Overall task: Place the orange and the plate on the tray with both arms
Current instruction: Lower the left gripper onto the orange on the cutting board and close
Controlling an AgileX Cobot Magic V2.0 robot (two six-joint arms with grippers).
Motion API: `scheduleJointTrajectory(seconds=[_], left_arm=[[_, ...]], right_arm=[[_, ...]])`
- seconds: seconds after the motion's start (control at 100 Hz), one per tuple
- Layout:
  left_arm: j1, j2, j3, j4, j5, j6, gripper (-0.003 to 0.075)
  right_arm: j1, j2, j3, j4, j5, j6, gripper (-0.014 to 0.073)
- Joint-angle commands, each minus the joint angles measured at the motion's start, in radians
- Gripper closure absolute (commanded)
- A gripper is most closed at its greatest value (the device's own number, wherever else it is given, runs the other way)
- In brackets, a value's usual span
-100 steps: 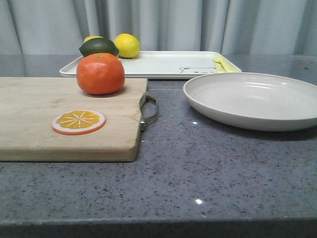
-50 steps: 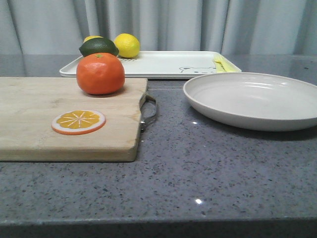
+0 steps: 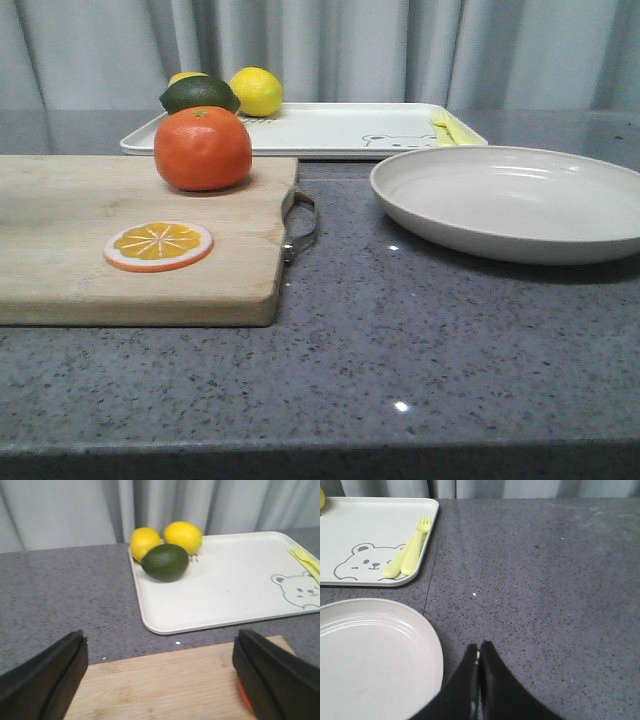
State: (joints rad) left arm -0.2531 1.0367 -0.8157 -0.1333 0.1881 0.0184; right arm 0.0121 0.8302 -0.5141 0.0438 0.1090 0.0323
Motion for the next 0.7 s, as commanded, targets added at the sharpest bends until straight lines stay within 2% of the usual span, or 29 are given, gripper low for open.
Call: scheduleJointTrajectory(seconds=[0.0, 0.39, 0.54, 0.69], left_arm=[[-0.05, 0.044, -0.09, -0.003, -0.001, -0.004, 0.0083], [-0.213, 0.346, -0.401, -0.04, 0.285, -0.004, 0.0091], [-0.224, 0.452, -0.508, -0.041, 0.411, -0.004, 0.0091], [-0.224, 0.529, -0.572, -0.057, 0.48, -0.004, 0.0091]], right_arm=[[-0.003, -0.001, -0.036, 0.001, -0.085, -0.007, 0.0652], [-0.003, -0.001, -0.036, 0.001, -0.094, -0.007, 0.0652], [-0.003, -0.001, -0.036, 0.001, -0.094, -0.007, 0.0652], [-0.003, -0.001, -0.036, 0.001, -0.094, -0.007, 0.0652]])
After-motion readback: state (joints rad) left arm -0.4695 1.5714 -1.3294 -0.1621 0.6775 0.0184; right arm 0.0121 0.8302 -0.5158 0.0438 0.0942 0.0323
